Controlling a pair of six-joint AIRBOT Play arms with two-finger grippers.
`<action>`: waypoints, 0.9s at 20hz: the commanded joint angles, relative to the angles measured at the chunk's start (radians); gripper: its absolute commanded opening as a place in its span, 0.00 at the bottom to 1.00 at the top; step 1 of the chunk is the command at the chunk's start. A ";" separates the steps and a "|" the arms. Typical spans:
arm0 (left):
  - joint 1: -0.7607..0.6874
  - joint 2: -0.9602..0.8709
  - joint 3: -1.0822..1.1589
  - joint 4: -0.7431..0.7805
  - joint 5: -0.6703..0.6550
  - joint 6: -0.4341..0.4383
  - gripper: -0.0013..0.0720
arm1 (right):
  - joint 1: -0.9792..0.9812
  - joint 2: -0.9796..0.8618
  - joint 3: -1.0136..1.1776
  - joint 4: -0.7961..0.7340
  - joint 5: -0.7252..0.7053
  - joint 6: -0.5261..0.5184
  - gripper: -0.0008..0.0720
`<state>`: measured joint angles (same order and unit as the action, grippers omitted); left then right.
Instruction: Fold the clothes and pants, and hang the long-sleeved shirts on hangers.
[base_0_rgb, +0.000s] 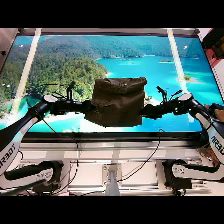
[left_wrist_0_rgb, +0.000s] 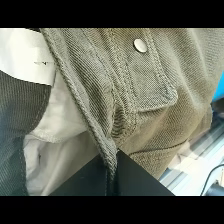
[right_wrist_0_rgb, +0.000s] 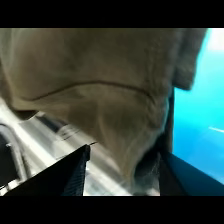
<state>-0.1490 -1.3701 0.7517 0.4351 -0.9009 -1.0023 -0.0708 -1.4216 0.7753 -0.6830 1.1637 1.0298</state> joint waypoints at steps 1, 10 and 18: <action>-0.001 0.000 0.001 -0.002 0.000 0.001 0.10 | 0.093 -0.014 -0.011 0.026 -0.142 0.002 0.52; 0.081 0.086 0.109 -0.261 -0.038 0.122 0.09 | 0.069 0.105 0.238 0.046 -0.016 -0.068 0.05; 0.153 0.435 0.286 -0.452 -0.008 0.435 0.10 | 0.019 0.445 0.589 -0.029 -0.034 -0.153 0.05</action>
<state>-0.0185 -1.0588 0.9928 0.0456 -0.9466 -0.6666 -0.0441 -1.0836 1.2549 -0.6815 1.1469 0.8963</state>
